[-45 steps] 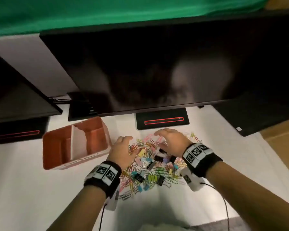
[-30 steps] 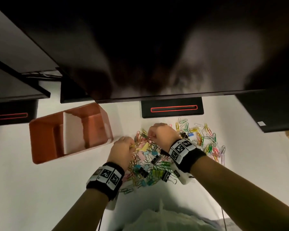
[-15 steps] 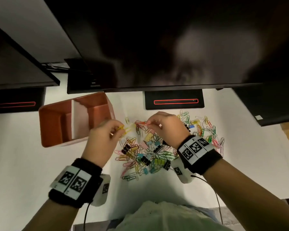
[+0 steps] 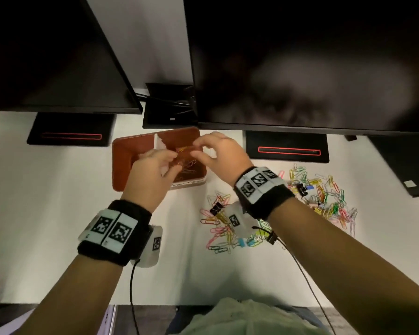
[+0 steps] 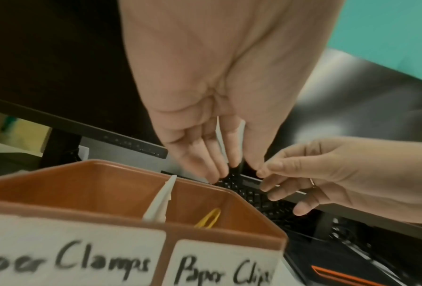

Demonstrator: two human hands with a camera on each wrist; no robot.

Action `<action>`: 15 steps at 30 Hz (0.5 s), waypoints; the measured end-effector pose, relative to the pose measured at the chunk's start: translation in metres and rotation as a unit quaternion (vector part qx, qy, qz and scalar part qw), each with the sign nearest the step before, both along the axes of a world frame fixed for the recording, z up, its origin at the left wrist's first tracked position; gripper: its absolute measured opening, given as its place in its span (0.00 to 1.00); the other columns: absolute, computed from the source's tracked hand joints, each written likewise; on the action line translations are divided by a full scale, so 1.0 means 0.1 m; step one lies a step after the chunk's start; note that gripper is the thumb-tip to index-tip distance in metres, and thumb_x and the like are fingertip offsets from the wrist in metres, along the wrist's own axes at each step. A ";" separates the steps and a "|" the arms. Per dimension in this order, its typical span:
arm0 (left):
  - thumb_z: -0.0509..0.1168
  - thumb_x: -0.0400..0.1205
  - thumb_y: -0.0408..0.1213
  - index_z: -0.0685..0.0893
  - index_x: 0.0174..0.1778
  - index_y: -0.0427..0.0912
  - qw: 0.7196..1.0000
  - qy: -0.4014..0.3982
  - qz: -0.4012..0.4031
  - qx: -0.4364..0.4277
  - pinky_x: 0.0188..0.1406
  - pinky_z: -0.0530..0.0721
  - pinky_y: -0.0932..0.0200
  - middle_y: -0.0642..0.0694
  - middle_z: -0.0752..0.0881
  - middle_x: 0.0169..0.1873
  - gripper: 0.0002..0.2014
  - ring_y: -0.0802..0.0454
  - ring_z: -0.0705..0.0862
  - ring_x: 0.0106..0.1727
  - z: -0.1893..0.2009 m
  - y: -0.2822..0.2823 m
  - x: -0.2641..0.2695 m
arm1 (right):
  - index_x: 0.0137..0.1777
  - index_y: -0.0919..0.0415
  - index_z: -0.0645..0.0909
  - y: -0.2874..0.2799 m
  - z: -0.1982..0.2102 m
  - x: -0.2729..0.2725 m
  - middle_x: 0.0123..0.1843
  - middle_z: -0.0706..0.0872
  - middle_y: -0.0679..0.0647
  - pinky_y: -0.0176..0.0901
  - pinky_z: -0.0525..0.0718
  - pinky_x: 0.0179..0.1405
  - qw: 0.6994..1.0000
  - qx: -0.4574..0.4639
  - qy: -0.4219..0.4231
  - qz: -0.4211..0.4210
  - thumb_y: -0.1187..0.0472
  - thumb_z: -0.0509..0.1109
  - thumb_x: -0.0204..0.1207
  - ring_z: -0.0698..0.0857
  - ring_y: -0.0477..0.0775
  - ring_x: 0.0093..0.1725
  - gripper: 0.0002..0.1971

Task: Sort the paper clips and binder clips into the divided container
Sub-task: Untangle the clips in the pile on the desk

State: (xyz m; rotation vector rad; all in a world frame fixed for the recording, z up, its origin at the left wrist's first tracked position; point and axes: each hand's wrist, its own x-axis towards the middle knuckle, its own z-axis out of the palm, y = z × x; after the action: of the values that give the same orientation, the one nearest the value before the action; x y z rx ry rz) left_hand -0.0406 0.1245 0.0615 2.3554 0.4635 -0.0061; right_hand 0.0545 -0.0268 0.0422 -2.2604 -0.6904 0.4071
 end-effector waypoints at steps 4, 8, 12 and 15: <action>0.70 0.76 0.39 0.82 0.56 0.50 0.995 0.012 -0.073 -0.069 0.44 0.78 0.72 0.55 0.84 0.47 0.13 0.64 0.83 0.45 -0.13 -0.11 -0.29 | 0.62 0.52 0.80 -0.54 -0.26 0.04 0.62 0.82 0.51 0.47 0.77 0.66 0.995 -0.084 0.013 -0.048 0.53 0.65 0.79 0.80 0.51 0.62 0.13; 0.70 0.76 0.39 0.82 0.54 0.53 0.982 0.082 -0.132 -0.106 0.45 0.80 0.63 0.54 0.84 0.43 0.11 0.61 0.83 0.42 -0.49 -0.29 -0.48 | 0.69 0.50 0.74 -0.86 -0.51 0.02 0.72 0.75 0.52 0.48 0.71 0.72 0.973 -0.217 0.063 -0.040 0.53 0.69 0.76 0.73 0.56 0.72 0.22; 0.73 0.72 0.47 0.76 0.64 0.50 0.977 0.140 -0.153 -0.049 0.64 0.77 0.55 0.51 0.76 0.58 0.25 0.54 0.77 0.59 -0.84 -0.48 -0.49 | 0.73 0.50 0.69 -0.80 -0.66 0.02 0.76 0.69 0.54 0.54 0.69 0.76 0.964 -0.251 0.091 -0.009 0.49 0.72 0.72 0.68 0.58 0.75 0.30; 0.75 0.65 0.57 0.72 0.67 0.50 0.975 0.170 -0.138 -0.033 0.70 0.72 0.53 0.51 0.71 0.63 0.36 0.53 0.70 0.65 -0.98 -0.59 -0.47 | 0.74 0.48 0.68 -0.68 -0.70 -0.02 0.74 0.68 0.54 0.57 0.72 0.72 0.956 -0.274 0.078 0.069 0.46 0.74 0.69 0.69 0.59 0.72 0.33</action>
State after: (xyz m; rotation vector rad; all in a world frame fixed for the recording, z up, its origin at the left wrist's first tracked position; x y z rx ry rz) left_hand -0.0873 0.0657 -0.0370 2.3409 0.2854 -0.5531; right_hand 0.0524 -0.0949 -0.0282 -2.6581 -0.7182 0.9316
